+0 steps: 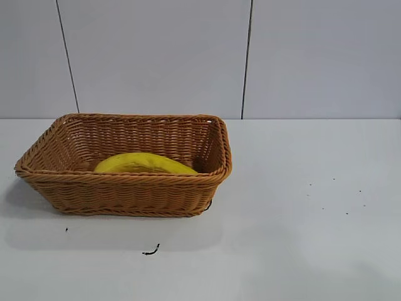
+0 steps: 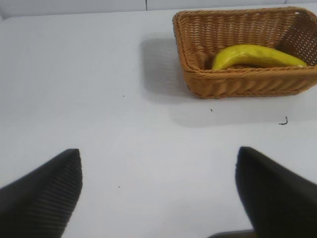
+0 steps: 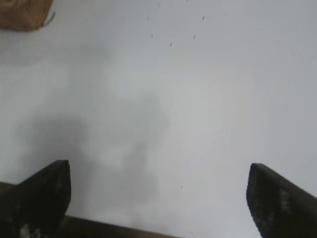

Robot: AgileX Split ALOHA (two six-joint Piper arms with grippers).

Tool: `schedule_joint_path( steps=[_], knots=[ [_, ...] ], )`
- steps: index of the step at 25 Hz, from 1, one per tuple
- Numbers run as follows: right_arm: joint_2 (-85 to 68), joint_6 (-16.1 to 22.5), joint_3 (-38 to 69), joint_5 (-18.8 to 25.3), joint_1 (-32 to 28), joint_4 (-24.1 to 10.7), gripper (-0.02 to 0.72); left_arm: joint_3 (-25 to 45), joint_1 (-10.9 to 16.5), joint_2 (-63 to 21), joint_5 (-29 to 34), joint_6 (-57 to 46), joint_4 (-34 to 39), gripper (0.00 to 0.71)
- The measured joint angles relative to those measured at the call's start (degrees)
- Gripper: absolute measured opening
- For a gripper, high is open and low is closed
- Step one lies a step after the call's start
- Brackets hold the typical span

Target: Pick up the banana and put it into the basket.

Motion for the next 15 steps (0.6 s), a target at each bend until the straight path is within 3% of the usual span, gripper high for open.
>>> schedule_joint_path(
  steps=[15],
  knots=[
    [-2.5, 0.8, 0.1, 0.1, 0.0, -1.2, 0.656, 0.0, 0.0, 0.0, 0.0, 0.0, 0.0, 0.635]
  ],
)
